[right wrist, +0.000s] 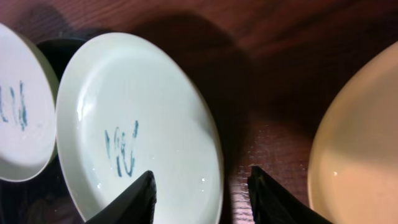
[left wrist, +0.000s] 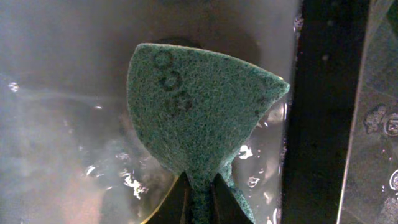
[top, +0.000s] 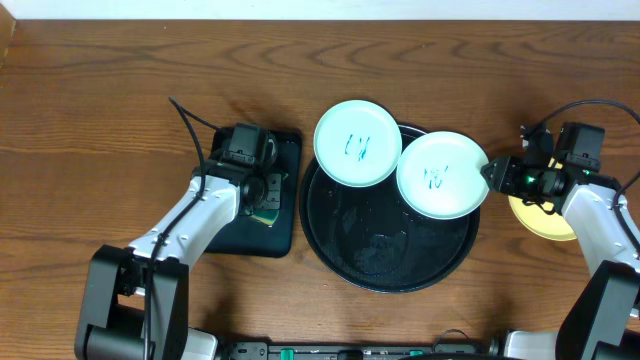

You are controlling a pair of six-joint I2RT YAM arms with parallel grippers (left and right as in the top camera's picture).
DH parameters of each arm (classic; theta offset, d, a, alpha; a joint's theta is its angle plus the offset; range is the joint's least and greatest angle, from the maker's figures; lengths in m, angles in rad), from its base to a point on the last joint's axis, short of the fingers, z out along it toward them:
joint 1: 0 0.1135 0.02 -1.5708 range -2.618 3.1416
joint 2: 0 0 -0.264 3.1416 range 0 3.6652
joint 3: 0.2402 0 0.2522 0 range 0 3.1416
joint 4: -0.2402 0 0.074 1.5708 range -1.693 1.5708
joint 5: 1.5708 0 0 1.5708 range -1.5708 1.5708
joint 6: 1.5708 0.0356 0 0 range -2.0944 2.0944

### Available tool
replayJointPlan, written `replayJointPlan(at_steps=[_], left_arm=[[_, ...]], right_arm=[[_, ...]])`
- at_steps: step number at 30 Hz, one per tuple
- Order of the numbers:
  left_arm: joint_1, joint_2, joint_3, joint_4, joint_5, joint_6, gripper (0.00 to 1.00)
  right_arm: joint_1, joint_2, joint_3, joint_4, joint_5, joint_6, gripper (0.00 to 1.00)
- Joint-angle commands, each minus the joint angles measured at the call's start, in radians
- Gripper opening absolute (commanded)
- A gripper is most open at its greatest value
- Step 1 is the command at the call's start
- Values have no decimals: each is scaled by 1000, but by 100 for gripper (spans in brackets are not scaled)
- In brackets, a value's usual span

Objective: Clean dirty plates on tray and stack at the side
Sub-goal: 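Release the yellow plate and move right gripper to the pale green plate, then grip the pale green plate rim and drag it toward tray center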

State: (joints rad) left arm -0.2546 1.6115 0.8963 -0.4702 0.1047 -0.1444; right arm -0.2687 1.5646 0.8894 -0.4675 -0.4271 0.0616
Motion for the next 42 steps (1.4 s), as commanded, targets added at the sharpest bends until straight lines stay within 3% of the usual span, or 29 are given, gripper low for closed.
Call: replayJointPlan(at_steps=[1,3,12,19,24,29,36,42], left_arm=[[-4,-9,-10,-3,-16,-45,7],[-4,-3,-10,-3,-16,-45,8],[-4,5,-10,-3,-16,-53,8],[-4,5,-10,-3,-15,-53,8],[-4,5,-10,-3,-15,-53,8],[-4,5,-10,-3,-15,-53,7],[-4,5,-10,-3,-15,-53,7],[-4,5,-10,-3,-15,-53,8]], right_arm=[[9,9,11,0,-34,-26,51],[9,9,11,2,-33,-26,59],[9,42,11,25,30,-25,62],[27,103,11,83,32,-25,56],[29,115,11,126,35,-6,43],[29,117,11,128,80,-5,38],[37,132,5,128,82,-3,39],[51,142,4,127,83,-3,28]])
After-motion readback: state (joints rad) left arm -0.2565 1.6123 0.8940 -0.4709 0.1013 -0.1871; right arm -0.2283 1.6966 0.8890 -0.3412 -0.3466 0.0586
